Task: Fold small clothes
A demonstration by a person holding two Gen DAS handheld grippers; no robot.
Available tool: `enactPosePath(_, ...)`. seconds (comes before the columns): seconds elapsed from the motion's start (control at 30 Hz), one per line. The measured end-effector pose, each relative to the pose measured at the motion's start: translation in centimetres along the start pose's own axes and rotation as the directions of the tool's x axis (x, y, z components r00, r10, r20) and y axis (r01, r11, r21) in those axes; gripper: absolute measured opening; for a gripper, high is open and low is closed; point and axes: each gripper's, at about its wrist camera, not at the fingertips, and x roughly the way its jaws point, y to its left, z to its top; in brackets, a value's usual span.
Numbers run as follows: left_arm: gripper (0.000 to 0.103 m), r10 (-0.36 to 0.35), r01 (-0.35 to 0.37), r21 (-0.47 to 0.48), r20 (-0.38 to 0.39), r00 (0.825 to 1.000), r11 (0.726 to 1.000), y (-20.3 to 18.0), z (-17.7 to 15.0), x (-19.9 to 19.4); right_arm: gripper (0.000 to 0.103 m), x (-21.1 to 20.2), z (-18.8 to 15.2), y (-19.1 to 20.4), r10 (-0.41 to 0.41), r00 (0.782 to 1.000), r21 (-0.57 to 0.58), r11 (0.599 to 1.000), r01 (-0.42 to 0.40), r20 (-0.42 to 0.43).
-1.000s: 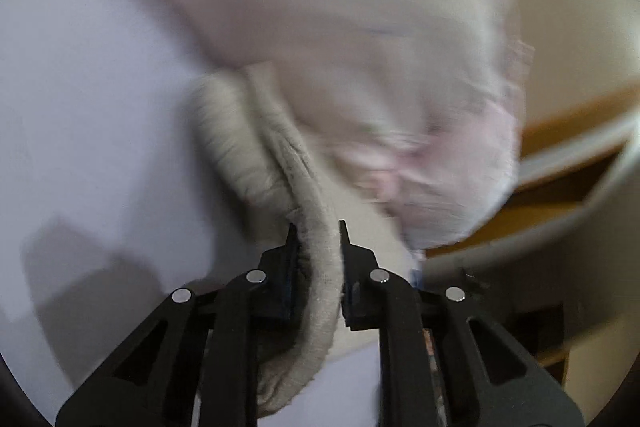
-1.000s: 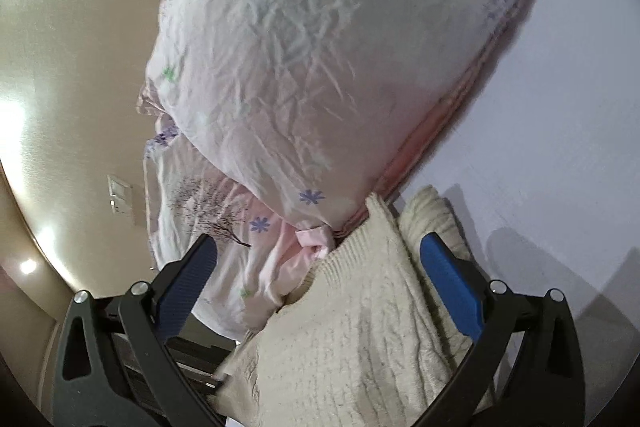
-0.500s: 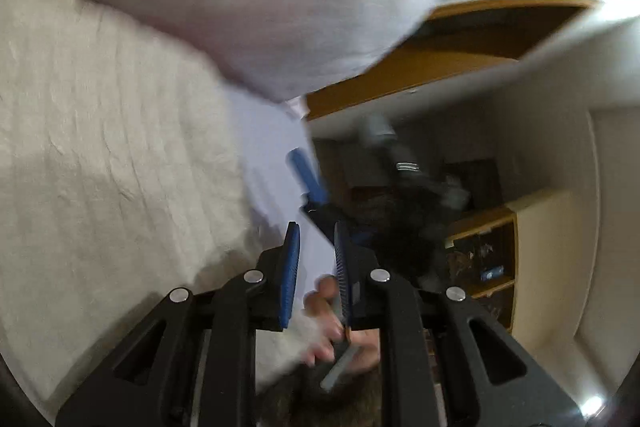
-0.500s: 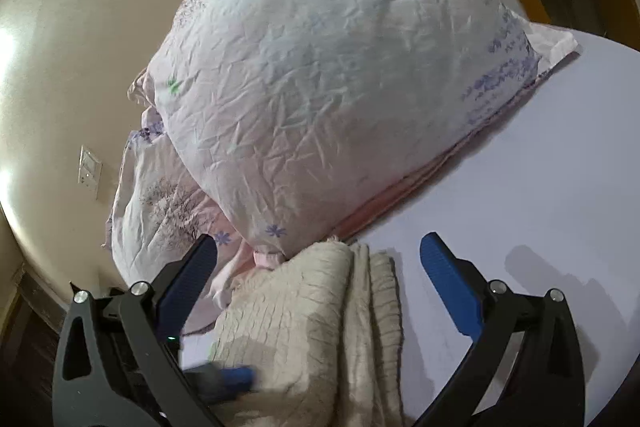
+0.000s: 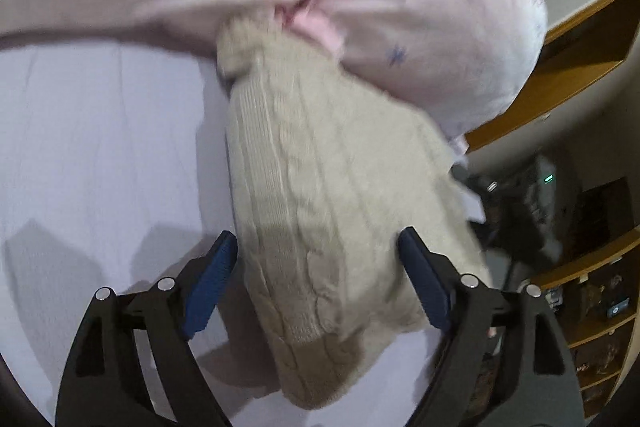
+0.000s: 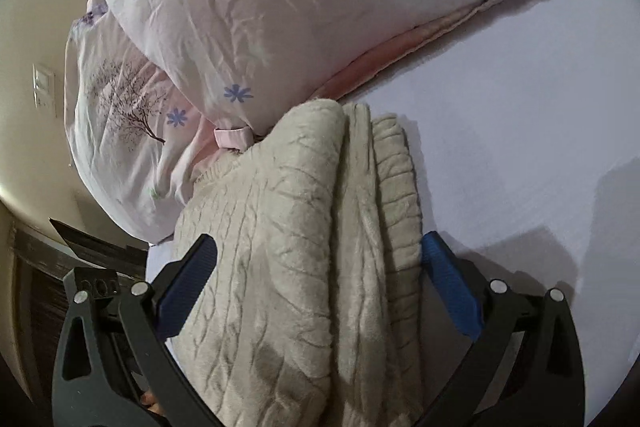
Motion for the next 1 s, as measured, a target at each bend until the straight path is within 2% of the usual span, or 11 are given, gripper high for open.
enactPosePath(0.07, 0.088, 0.007, -0.008, 0.046, 0.026, 1.000, 0.999, -0.9, -0.7, 0.6, 0.088, 0.6, -0.4, 0.8, -0.010, 1.000, -0.039, 0.999, 0.010, -0.004)
enactPosePath(0.13, 0.082, 0.022, -0.025, 0.077, 0.036, 0.999, 0.997, -2.1, -0.9, 1.0, 0.045, 0.7, -0.6, 1.3, -0.030, 1.000, -0.064, 0.998, 0.030, -0.007)
enactPosePath(0.23, 0.048, -0.022, 0.020, 0.060, 0.027, 0.999, 0.998, -1.4, -0.7, 0.2, 0.040, 0.6, -1.3, 2.0, 0.073, 0.997, -0.058, 0.996, -0.073, -0.008)
enactPosePath(0.33, 0.042, -0.068, 0.064, 0.096, 0.035, 0.997, 0.993, 0.2, -1.7, -4.0, 0.038, 1.3, -2.7, 4.0, 0.219, 0.973, -0.073, 0.972, -0.224, -0.065)
enactPosePath(0.47, 0.051, 0.073, -0.100, 0.193, 0.144, 0.987, 0.976, 2.4, -4.1, -10.2, 0.046, 5.5, -5.9, 9.7, 0.118, 0.977, -0.245, 0.956, -0.160, -0.177)
enactPosePath(0.6, 0.066, 0.256, -0.299, 0.159, 0.243, 0.936, 0.941, 5.1, -5.4, -12.9, 0.064, 3.6, -6.6, 11.8, -0.037, 0.999, -0.336, 0.941, 0.028, -0.019)
enactPosePath(0.67, 0.078, 0.226, -0.285, 0.141, 0.331, 0.916, 0.948, 4.9, -5.9, -15.0, 0.065, 0.4, -7.0, 12.1, 0.019, 0.994, -0.332, 0.943, 0.018, 0.108)
enactPosePath(0.73, 0.082, 0.166, -0.239, 0.157, 0.376, 0.912, 0.958, 3.9, -6.1, -15.7, 0.065, -0.2, -7.6, 12.5, 0.047, 0.995, -0.346, 0.938, -0.013, 0.089)
enactPosePath(0.8, 0.083, 0.110, -0.198, 0.204, 0.377, 0.920, 0.959, 2.5, -6.1, -15.1, 0.048, 1.3, -8.2, 13.3, -0.007, 0.999, -0.386, 0.922, 0.019, 0.032)
enactPosePath(0.83, 0.083, 0.103, -0.193, 0.220, 0.365, 0.925, 0.956, 1.7, -6.0, -14.2, 0.018, 2.1, -8.5, 13.6, -0.059, 0.998, -0.421, 0.905, 0.061, 0.019)
enactPosePath(1.0, 0.081, 0.157, -0.246, 0.318, 0.282, 0.947, 0.916, -1.4, -6.0, -8.0, 0.011, 2.2, -7.8, 13.5, -0.201, 0.961, -0.430, 0.863, 0.265, 0.189)
